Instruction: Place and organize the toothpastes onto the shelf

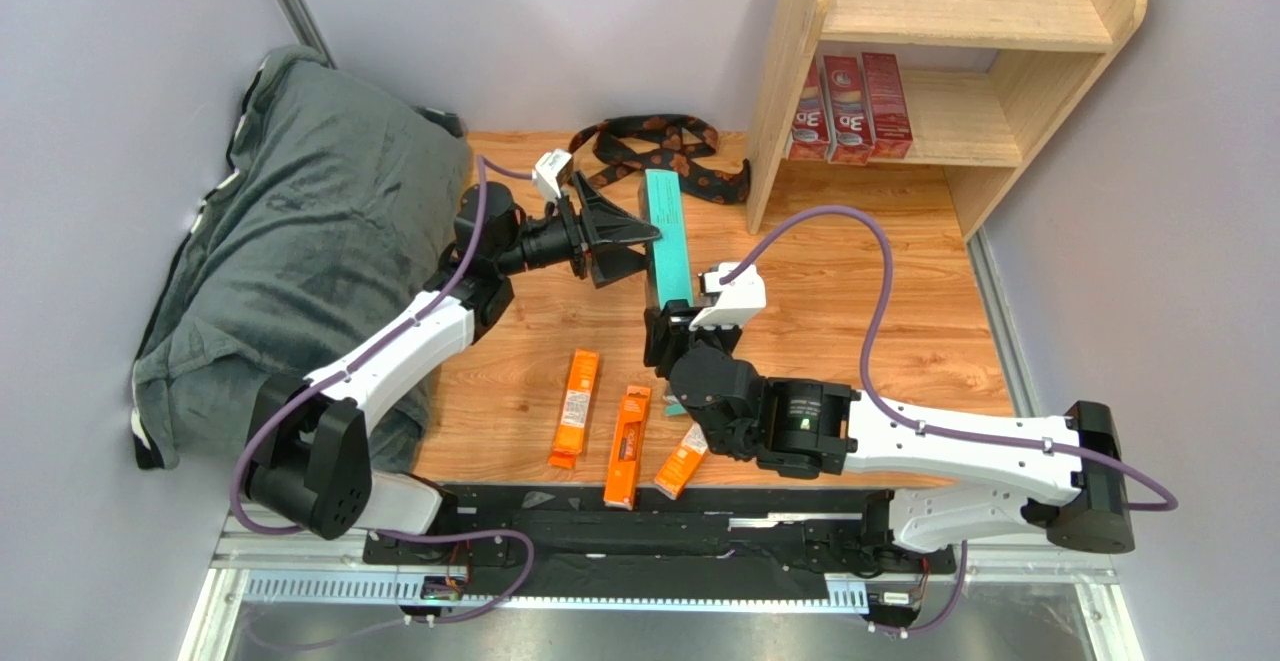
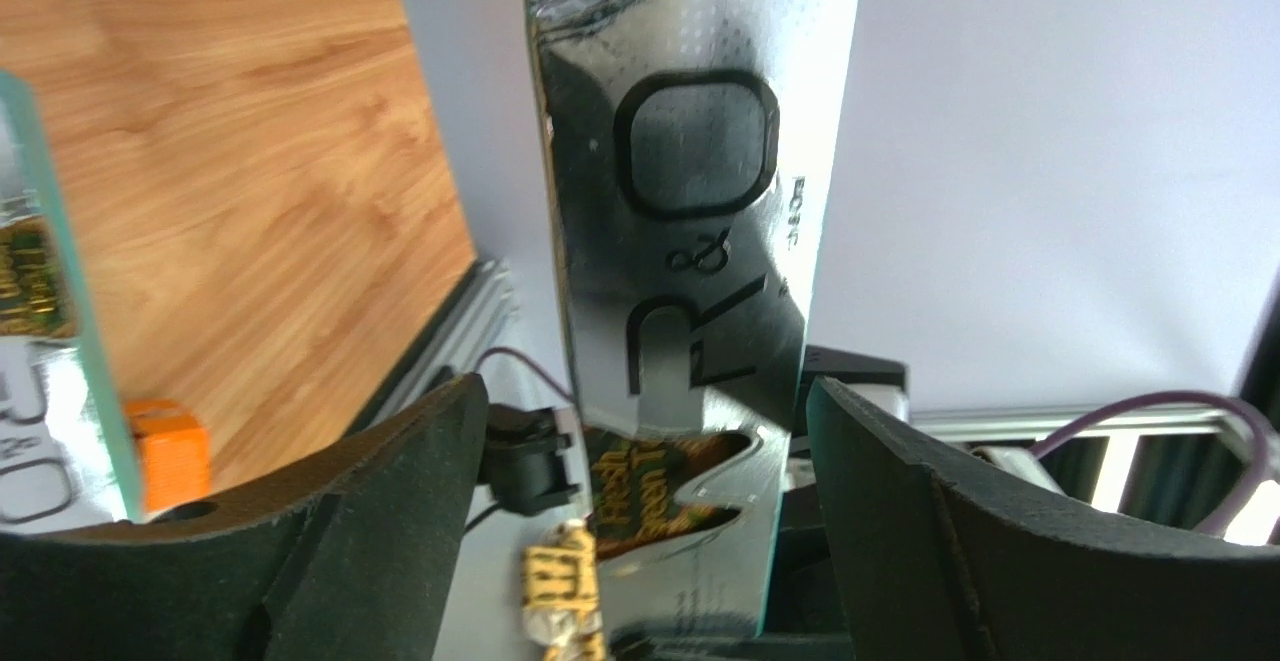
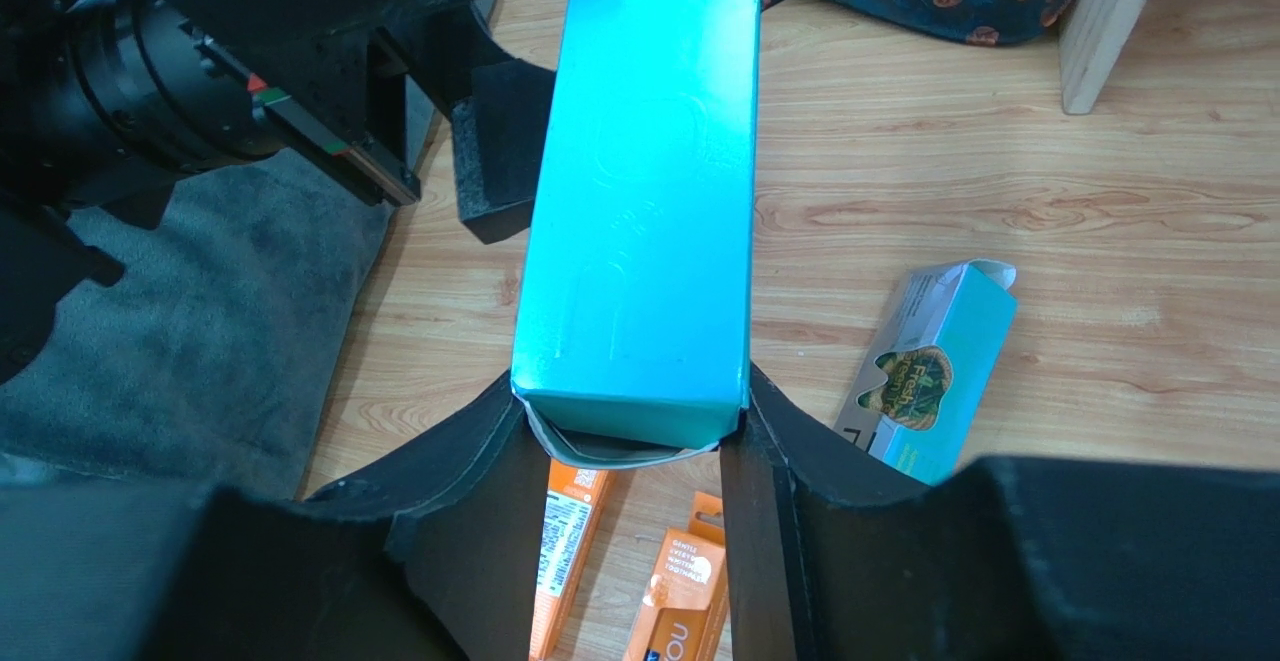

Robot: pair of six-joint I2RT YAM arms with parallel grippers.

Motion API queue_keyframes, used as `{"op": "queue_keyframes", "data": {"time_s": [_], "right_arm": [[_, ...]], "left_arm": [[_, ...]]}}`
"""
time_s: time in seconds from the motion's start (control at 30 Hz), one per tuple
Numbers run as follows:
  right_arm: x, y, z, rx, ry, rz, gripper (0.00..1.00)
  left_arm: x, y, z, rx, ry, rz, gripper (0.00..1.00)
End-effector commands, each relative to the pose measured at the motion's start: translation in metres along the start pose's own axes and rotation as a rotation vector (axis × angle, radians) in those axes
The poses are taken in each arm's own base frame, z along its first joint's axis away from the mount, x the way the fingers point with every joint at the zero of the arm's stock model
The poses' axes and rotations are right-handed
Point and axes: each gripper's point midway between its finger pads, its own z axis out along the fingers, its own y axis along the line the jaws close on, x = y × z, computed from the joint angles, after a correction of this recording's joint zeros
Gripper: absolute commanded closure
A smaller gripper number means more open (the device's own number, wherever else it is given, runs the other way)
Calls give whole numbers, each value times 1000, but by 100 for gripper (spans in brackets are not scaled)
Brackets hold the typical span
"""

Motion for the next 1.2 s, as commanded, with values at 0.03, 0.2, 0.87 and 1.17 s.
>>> {"op": "queue_keyframes", "data": {"time_s": [0.03, 0.2, 0.87, 1.17], "right_arm": [[-30, -15, -4, 26, -68, 164, 75], [-35, -29, -9, 13, -46, 211, 75], [-30, -72, -29, -60, 100, 362, 75], [-83, -68, -31, -145, 65, 390, 75]], "left_arm": [[5, -24, -16, -81, -7, 163, 11], [-1, -24, -36, -226, -69, 363, 9], [-51, 25, -150, -993, -237, 715, 8], [-40, 58, -140, -996, -144, 677, 8]]}}
